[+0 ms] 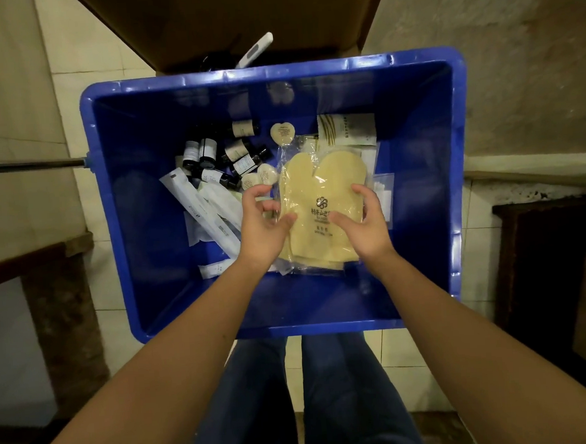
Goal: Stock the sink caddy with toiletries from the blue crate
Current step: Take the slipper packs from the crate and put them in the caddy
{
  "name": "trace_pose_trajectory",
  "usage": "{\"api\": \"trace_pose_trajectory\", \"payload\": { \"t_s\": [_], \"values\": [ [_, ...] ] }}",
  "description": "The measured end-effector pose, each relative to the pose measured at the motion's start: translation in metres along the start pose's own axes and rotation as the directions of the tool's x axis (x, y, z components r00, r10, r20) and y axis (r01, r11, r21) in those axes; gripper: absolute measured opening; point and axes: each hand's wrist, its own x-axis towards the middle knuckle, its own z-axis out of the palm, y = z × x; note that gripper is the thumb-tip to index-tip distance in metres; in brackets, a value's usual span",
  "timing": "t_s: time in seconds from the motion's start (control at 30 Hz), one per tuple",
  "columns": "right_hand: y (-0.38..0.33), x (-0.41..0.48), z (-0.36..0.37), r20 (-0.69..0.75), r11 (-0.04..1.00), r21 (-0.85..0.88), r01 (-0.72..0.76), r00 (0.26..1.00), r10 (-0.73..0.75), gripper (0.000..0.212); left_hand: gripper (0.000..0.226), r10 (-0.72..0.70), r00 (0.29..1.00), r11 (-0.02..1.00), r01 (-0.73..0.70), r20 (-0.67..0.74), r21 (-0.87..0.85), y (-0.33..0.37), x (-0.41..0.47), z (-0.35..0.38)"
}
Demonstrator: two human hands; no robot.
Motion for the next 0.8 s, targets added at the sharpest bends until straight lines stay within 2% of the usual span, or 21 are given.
{"api": "trace_pose_trajectory", "payload": {
  "t_s": [0.1, 0.23, 0.4, 0.6, 0.8],
  "values": [
    [-0.007, -0.007, 0.001, 0.014, 0.999, 0.049, 0.020, 1.000, -0.020, 0.058, 0.058, 0.039, 0.999, 0.997, -0.040, 0.011, 0.064, 0.007, -0.007, -0.009],
    [-0.018, -0.020, 0.004, 0.047, 0.997, 0.008, 0.071, 0.996, -0.071, 0.058, 0.062, 0.099, 0.994, 0.990, -0.102, 0.034, 0.097, 0.014, -0.018, -0.018],
    [-0.038, -0.043, 0.008, 0.084, 0.994, -0.020, 0.112, 0.990, -0.110, 0.083, 0.050, 0.146, 0.987, 0.980, -0.154, 0.071, 0.125, 0.028, -0.034, -0.032],
    [-0.061, -0.080, 0.014, 0.091, 0.986, -0.011, 0.169, 0.982, -0.167, 0.095, 0.046, 0.202, 0.977, 0.969, -0.210, 0.073, 0.127, 0.058, -0.063, -0.055],
    [-0.082, -0.127, 0.020, 0.105, 0.975, -0.027, 0.219, 0.971, -0.215, 0.096, 0.067, 0.255, 0.960, 0.958, -0.268, 0.119, 0.103, 0.083, -0.101, -0.081]
  ]
}}
